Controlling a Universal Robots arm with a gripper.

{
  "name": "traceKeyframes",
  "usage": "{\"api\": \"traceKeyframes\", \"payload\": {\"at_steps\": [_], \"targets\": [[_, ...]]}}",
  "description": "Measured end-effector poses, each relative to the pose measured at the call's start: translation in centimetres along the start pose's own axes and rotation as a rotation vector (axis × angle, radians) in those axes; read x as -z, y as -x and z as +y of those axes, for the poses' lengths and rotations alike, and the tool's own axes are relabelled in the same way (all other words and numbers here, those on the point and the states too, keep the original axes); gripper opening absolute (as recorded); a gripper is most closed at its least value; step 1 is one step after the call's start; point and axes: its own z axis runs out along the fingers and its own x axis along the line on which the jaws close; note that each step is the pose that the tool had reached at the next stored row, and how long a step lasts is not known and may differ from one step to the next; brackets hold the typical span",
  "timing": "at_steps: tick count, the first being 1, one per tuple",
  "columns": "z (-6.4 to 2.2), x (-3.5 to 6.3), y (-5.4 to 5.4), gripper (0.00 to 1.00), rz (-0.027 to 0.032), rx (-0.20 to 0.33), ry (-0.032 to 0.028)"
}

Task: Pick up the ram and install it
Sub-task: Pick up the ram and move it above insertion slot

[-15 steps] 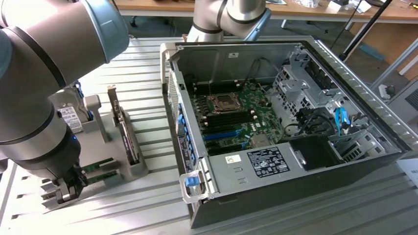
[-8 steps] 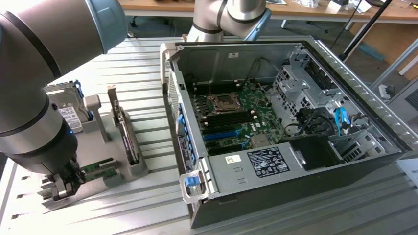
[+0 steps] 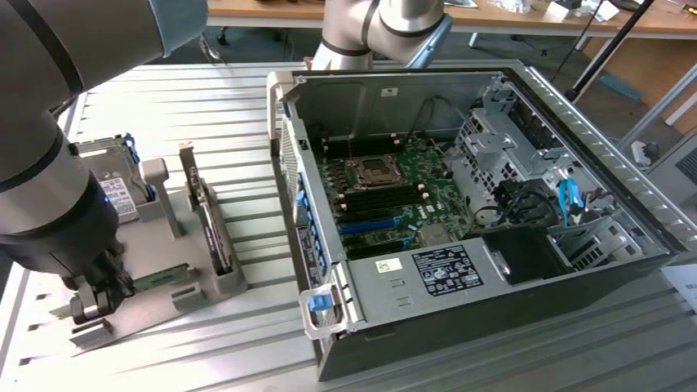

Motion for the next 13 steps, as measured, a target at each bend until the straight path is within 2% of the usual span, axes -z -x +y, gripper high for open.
{"api": "traceKeyframes", "payload": {"at_steps": [13], "targets": [[-0.17,4.33,0.1,0.13,0.0000,0.000,0.0000]]}}
